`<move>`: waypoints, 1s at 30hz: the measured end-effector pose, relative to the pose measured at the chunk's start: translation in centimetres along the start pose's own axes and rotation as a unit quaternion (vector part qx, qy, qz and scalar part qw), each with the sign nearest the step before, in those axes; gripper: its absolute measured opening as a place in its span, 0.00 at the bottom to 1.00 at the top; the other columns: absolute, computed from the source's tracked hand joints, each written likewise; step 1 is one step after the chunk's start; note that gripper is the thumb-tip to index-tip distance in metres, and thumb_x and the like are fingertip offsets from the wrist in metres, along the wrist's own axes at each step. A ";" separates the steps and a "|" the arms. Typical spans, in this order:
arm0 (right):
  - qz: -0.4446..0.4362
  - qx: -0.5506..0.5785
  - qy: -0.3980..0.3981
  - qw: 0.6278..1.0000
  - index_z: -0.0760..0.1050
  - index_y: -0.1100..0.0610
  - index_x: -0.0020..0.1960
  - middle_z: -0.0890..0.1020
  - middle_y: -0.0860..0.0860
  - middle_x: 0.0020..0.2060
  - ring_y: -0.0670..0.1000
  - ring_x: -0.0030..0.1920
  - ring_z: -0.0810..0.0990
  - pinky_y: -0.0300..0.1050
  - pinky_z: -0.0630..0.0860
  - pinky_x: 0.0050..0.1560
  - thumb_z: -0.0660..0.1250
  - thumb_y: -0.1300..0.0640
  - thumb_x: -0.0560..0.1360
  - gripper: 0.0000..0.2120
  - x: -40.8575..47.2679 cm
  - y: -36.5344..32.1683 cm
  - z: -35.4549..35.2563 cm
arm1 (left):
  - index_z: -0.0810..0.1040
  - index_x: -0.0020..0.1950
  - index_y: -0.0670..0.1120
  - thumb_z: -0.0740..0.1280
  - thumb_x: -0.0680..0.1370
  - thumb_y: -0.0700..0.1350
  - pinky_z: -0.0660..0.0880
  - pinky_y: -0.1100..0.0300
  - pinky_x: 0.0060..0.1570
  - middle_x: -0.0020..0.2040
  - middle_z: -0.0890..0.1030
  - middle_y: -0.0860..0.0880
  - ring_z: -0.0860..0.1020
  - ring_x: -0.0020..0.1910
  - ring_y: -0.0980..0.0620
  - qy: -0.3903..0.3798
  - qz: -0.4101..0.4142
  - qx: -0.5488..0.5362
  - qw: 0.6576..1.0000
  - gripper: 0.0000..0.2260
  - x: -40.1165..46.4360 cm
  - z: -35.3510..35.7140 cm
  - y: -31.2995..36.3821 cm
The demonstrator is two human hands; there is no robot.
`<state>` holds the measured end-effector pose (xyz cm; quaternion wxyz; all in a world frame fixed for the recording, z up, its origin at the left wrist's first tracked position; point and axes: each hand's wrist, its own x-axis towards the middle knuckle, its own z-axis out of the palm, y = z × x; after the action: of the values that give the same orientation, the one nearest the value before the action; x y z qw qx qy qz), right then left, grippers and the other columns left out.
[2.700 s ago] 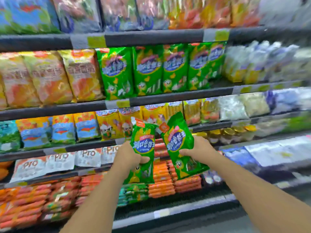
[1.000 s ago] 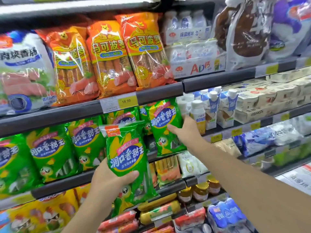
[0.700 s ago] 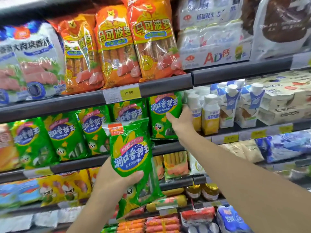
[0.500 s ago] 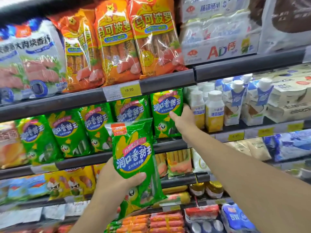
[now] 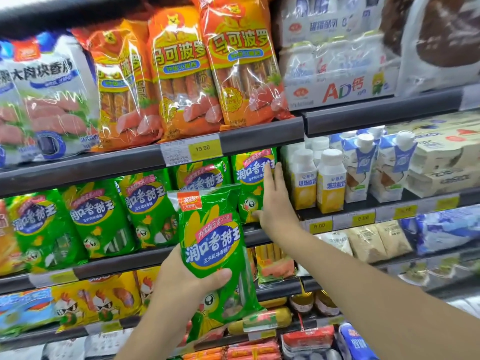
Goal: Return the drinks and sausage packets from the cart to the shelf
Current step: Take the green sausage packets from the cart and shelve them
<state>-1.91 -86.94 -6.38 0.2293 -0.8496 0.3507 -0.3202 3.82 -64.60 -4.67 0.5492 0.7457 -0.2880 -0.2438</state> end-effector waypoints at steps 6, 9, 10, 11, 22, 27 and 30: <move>-0.048 -0.123 0.052 0.990 0.43 0.61 0.80 0.38 0.60 0.78 0.60 0.79 0.43 0.43 0.60 0.73 0.72 0.62 0.74 0.46 1.1 0.9 1.7 | 0.77 0.55 0.54 0.83 0.62 0.41 0.79 0.54 0.48 0.46 0.86 0.56 0.84 0.45 0.56 -0.017 0.008 -0.008 1.000 0.26 0.5 -0.2 -0.4; -0.053 -0.126 0.049 0.989 0.44 0.61 0.80 0.39 0.61 0.78 0.61 0.79 0.42 0.46 0.54 0.75 0.70 0.61 0.75 0.44 1.2 0.6 1.7 | 0.77 0.55 0.55 0.82 0.62 0.41 0.78 0.55 0.49 0.46 0.86 0.57 0.84 0.46 0.56 -0.023 0.008 -0.006 1.000 0.26 1.0 -0.1 -0.4; -0.042 -0.100 0.040 0.993 0.41 0.59 0.80 0.38 0.59 0.78 0.59 0.79 0.43 0.44 0.54 0.75 0.70 0.61 0.76 0.46 1.0 0.3 1.3 | 0.77 0.55 0.55 0.82 0.62 0.40 0.78 0.55 0.48 0.46 0.86 0.57 0.84 0.46 0.57 -0.023 0.007 -0.008 1.000 0.26 1.2 0.0 -0.4; -0.030 -0.072 0.029 0.997 0.40 0.57 0.80 0.37 0.56 0.79 0.57 0.79 0.43 0.42 0.56 0.74 0.70 0.61 0.76 0.47 0.7 0.1 0.9 | 0.77 0.54 0.55 0.82 0.62 0.40 0.78 0.56 0.47 0.46 0.86 0.57 0.84 0.45 0.57 -0.023 0.008 -0.011 1.000 0.26 1.5 0.2 -0.3; 0.103 0.239 -0.077 0.963 0.75 0.56 0.62 0.82 0.49 0.51 0.50 0.54 0.81 0.49 0.78 0.57 0.66 0.51 0.79 0.15 -3.0 1.2 -6.1 | 0.77 0.52 0.52 0.82 0.63 0.38 0.78 0.60 0.43 0.45 0.86 0.55 0.84 0.44 0.57 -0.050 0.054 -0.035 0.997 0.24 6.9 5.5 4.3; 0.072 0.212 -0.154 0.962 0.67 0.53 0.67 0.79 0.46 0.47 0.43 0.45 0.80 0.33 0.78 0.44 0.79 0.65 0.66 0.34 -2.7 2.0 -7.0 | 0.78 0.53 0.51 0.83 0.62 0.38 0.80 0.55 0.45 0.46 0.86 0.54 0.84 0.45 0.54 -0.043 0.087 -0.011 0.995 0.24 9.4 7.2 6.3; 0.065 0.163 -0.085 0.981 0.67 0.57 0.68 0.80 0.49 0.51 0.50 0.52 0.80 0.48 0.79 0.54 0.83 0.63 0.60 0.41 -1.4 2.1 -6.4 | 0.75 0.61 0.49 0.84 0.60 0.45 0.80 0.44 0.52 0.54 0.84 0.52 0.82 0.52 0.49 -0.020 0.075 0.020 0.997 0.33 11.0 8.5 7.1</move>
<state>-8.12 -88.30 -3.80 0.4146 -0.8002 0.3275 -0.2838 4.78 -79.66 -0.70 0.5447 0.7282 -0.3585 -0.2109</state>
